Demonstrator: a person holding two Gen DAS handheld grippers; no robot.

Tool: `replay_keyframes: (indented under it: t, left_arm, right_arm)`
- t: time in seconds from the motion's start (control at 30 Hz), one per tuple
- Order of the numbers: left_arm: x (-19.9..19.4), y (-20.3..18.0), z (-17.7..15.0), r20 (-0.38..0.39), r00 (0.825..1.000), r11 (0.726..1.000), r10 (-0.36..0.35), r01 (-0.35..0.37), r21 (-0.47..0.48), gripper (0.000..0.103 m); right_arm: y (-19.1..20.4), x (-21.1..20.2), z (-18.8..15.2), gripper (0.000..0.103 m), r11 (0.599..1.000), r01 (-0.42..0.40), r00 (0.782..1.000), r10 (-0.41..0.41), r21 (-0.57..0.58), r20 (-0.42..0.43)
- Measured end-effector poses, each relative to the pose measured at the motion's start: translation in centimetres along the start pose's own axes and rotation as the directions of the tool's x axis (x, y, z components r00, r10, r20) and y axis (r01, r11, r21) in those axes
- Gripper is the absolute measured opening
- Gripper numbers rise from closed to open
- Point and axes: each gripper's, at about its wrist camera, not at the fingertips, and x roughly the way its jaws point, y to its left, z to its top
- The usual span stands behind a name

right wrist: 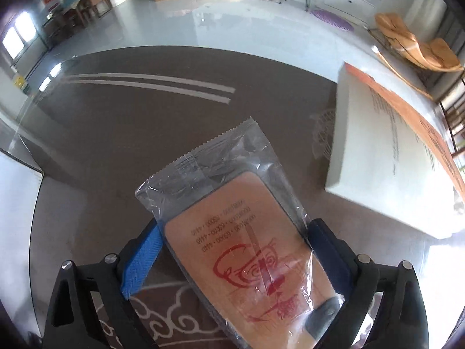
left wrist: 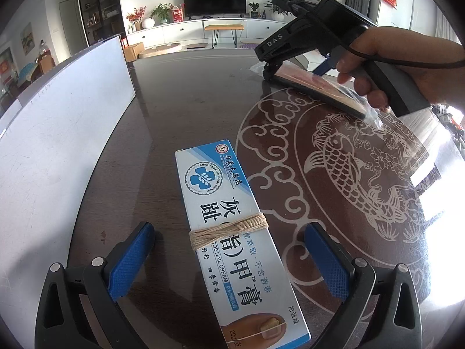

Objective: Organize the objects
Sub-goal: 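Grasp the packaged orange insole with the right tool and lift it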

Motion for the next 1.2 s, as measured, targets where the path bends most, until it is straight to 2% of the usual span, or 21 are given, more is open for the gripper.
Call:
replay_keyframes:
  t: [0.13,0.23,0.27,0.33,0.43,0.53,0.73,0.83,0.9,0.97,1.03,1.1,1.2]
  left_arm:
    - [0.0,0.0,0.0,0.0,1.0,1.0,0.0,0.0,0.0,0.103]
    - [0.0,0.0,0.0,0.0,1.0,1.0,0.0,0.0,0.0,0.103]
    - [0.0,0.0,0.0,0.0,1.0,1.0,0.0,0.0,0.0,0.103]
    - [0.0,0.0,0.0,0.0,1.0,1.0,0.0,0.0,0.0,0.103]
    - [0.0,0.0,0.0,0.0,1.0,1.0,0.0,0.0,0.0,0.103]
    - [0.0,0.0,0.0,0.0,1.0,1.0,-0.001,0.001,0.0,0.103]
    - [0.0,0.0,0.0,0.0,1.0,1.0,-0.001,0.001,0.0,0.103]
    - [0.0,0.0,0.0,0.0,1.0,1.0,-0.001,0.001,0.0,0.103]
    - [0.0,0.0,0.0,0.0,1.0,1.0,-0.001,0.001,0.0,0.103]
    - [0.0,0.0,0.0,0.0,1.0,1.0,-0.001,0.001,0.0,0.103]
    - [0.0,0.0,0.0,0.0,1.0,1.0,-0.001,0.001,0.0,0.103]
    - [0.0,0.0,0.0,0.0,1.0,1.0,-0.001,0.001,0.0,0.103]
    - [0.0,0.0,0.0,0.0,1.0,1.0,-0.001,0.001,0.0,0.103]
  right_arm:
    - [-2.5,-1.8,-4.6,0.098,0.992,0.036,0.999,-0.036,0.118,-0.001]
    - [-5.3,-4.1,-10.7,0.099,0.975,0.063,0.998,-0.064,0.215,-0.003]
    - [-6.0,-4.8,-12.9,0.103,0.969,0.068,0.998,-0.068,0.239,-0.007]
    - [-7.1,-6.3,-17.3,0.103,0.964,0.082,0.997,-0.082,0.252,-0.01]
    - [-7.3,-8.1,-22.1,0.103,0.984,0.057,0.998,-0.062,0.171,0.028]
    - [-7.2,-9.6,-25.6,0.103,0.996,0.0,0.999,-0.004,0.091,0.043]
    - [-5.8,-11.8,-31.4,0.103,0.989,-0.031,0.994,0.046,-0.148,0.096]
    - [-6.1,-12.8,-32.7,0.103,0.992,-0.037,0.993,0.05,-0.117,0.106]
    - [-7.2,-13.8,-33.9,0.103,0.994,-0.099,0.986,0.104,-0.051,0.128]
    - [-7.8,-15.4,-34.4,0.103,0.989,-0.131,0.98,0.141,-0.074,0.138]
    - [-8.1,-16.6,-35.2,0.103,0.973,-0.114,0.982,0.141,-0.203,0.125]
    - [-8.0,-16.5,-35.6,0.103,0.936,-0.066,0.989,0.107,-0.345,0.101]
    - [-8.8,-15.3,-37.0,0.103,0.908,-0.065,0.997,0.072,-0.414,0.001]
